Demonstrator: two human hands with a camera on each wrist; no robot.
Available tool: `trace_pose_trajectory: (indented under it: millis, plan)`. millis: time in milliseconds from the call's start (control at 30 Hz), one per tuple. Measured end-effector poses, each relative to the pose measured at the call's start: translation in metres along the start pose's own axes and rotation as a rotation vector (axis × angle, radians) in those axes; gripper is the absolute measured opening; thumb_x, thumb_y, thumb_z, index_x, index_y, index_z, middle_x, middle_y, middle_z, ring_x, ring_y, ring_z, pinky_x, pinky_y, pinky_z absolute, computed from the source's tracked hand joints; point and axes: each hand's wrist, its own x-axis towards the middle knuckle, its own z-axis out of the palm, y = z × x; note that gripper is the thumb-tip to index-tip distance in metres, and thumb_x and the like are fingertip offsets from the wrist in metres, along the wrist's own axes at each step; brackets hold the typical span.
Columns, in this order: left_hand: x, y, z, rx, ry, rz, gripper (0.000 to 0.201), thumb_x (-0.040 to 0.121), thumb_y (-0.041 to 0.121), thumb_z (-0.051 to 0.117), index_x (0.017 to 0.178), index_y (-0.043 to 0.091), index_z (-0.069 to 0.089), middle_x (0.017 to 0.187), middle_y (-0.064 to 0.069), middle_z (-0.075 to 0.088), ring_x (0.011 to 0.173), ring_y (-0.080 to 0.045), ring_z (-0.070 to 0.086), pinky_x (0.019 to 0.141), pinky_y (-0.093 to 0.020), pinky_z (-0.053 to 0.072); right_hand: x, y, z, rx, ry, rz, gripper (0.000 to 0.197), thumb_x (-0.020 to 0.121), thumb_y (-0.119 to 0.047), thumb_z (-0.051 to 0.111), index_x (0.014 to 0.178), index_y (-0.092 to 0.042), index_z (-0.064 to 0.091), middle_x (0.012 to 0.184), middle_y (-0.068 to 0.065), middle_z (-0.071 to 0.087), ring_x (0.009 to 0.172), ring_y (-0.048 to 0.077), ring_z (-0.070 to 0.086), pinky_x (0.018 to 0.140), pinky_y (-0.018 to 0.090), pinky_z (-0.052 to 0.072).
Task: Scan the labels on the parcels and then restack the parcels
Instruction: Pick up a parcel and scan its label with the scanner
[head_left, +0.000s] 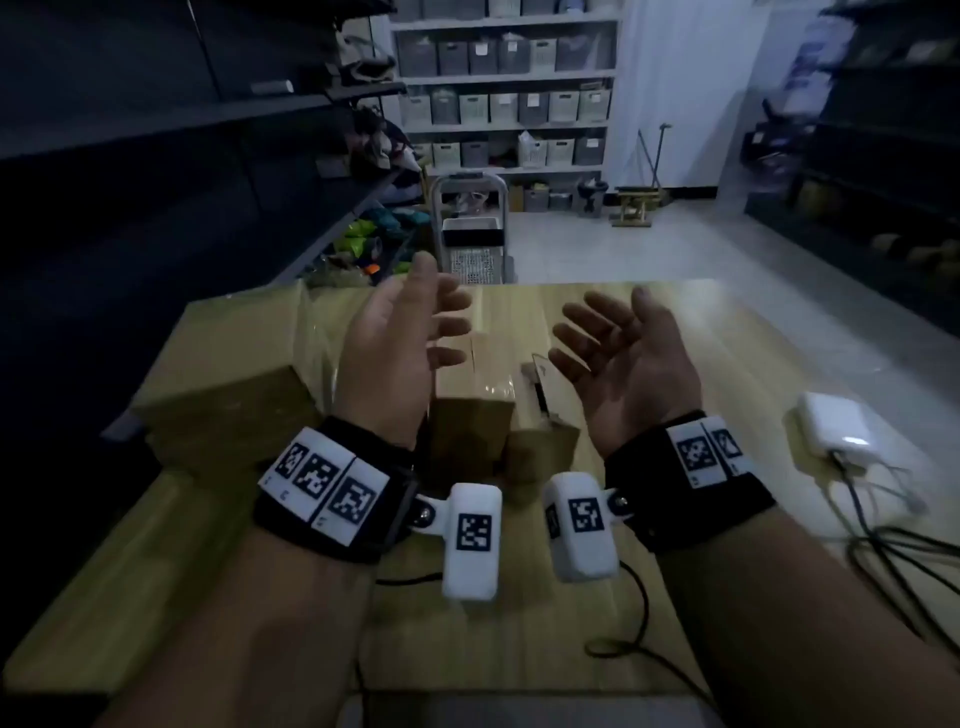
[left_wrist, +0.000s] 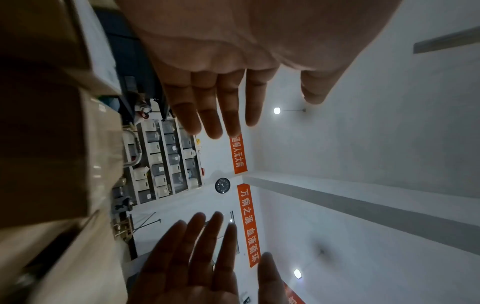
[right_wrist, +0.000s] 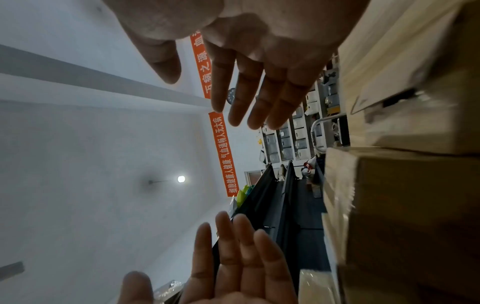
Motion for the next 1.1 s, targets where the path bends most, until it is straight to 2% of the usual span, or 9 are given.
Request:
trace_pose_trajectory:
  millis: [100, 233, 333, 467, 633, 733, 900, 1100]
  plan:
    - [-0.032, -0.006, -0.017, -0.003, 0.077, -0.066, 0.052, 0.107, 0.064, 0.053, 0.117, 0.018, 0.074, 0.119, -0.013, 0.081, 0.099, -0.025, 0.076, 0.086, -0.045, 0.061, -0.029, 0.006, -0.01, 0.013, -0.011, 0.038, 0.043, 0.106, -0.048, 0.049, 0.11, -0.011, 0.071, 0.1, 0.007, 0.077, 0.094, 0.025, 0.07, 0.084, 0.04, 0.055]
    - [-0.067, -0.024, -0.037, -0.001, 0.083, -0.107, 0.048, 0.11, 0.058, 0.053, 0.112, 0.015, 0.074, 0.117, -0.019, 0.08, 0.092, -0.024, 0.074, 0.075, -0.04, 0.059, -0.065, 0.024, -0.03, 0.046, 0.03, 0.051, 0.045, 0.105, -0.049, 0.052, 0.114, -0.01, 0.07, 0.098, 0.007, 0.076, 0.087, 0.023, 0.069, 0.082, 0.04, 0.054]
    - [-0.084, -0.032, -0.047, -0.065, 0.088, -0.161, 0.049, 0.109, 0.059, 0.055, 0.11, 0.014, 0.075, 0.106, -0.013, 0.082, 0.09, -0.026, 0.074, 0.072, -0.04, 0.059, -0.083, 0.038, -0.045, 0.086, 0.048, 0.102, 0.044, 0.102, -0.05, 0.054, 0.115, -0.011, 0.07, 0.094, 0.006, 0.077, 0.079, 0.021, 0.071, 0.076, 0.038, 0.053]
    - [-0.091, -0.044, -0.052, -0.097, 0.081, -0.214, 0.047, 0.11, 0.058, 0.056, 0.108, 0.014, 0.074, 0.1, -0.009, 0.082, 0.086, -0.024, 0.075, 0.072, -0.041, 0.059, -0.086, 0.055, -0.059, 0.073, 0.066, 0.119, 0.042, 0.102, -0.049, 0.056, 0.112, -0.011, 0.071, 0.09, 0.006, 0.076, 0.077, 0.021, 0.069, 0.075, 0.038, 0.053]
    - [-0.089, -0.085, -0.051, -0.068, 0.103, -0.318, 0.046, 0.109, 0.057, 0.057, 0.107, 0.013, 0.072, 0.097, -0.01, 0.08, 0.08, -0.022, 0.074, 0.069, -0.039, 0.059, -0.071, 0.084, -0.072, -0.032, 0.216, 0.188, 0.038, 0.102, -0.046, 0.058, 0.097, -0.011, 0.072, 0.079, 0.005, 0.072, 0.066, 0.02, 0.065, 0.065, 0.035, 0.051]
    - [-0.093, -0.107, -0.052, -0.082, 0.115, -0.373, 0.047, 0.11, 0.055, 0.057, 0.106, 0.011, 0.072, 0.094, -0.009, 0.079, 0.079, -0.023, 0.072, 0.068, -0.039, 0.058, -0.067, 0.1, -0.083, 0.005, 0.284, 0.204, 0.037, 0.102, -0.042, 0.061, 0.097, -0.007, 0.071, 0.077, 0.009, 0.07, 0.069, 0.024, 0.067, 0.068, 0.038, 0.057]
    - [-0.098, -0.135, -0.055, -0.16, 0.175, -0.404, 0.041, 0.109, 0.047, 0.063, 0.103, 0.008, 0.072, 0.09, -0.013, 0.078, 0.077, -0.024, 0.074, 0.077, -0.044, 0.061, -0.056, 0.102, -0.095, 0.124, 0.256, 0.22, 0.048, 0.1, -0.053, 0.062, 0.106, -0.006, 0.07, 0.078, 0.012, 0.07, 0.081, 0.03, 0.069, 0.09, 0.048, 0.06]
    - [-0.094, -0.138, -0.063, -0.314, 0.2, -0.414, 0.039, 0.109, 0.043, 0.063, 0.109, 0.004, 0.069, 0.088, -0.014, 0.075, 0.081, -0.028, 0.072, 0.091, -0.05, 0.062, -0.048, 0.107, -0.098, 0.124, 0.25, 0.229, 0.052, 0.099, -0.055, 0.063, 0.107, -0.005, 0.071, 0.079, 0.012, 0.069, 0.08, 0.03, 0.068, 0.088, 0.048, 0.061]
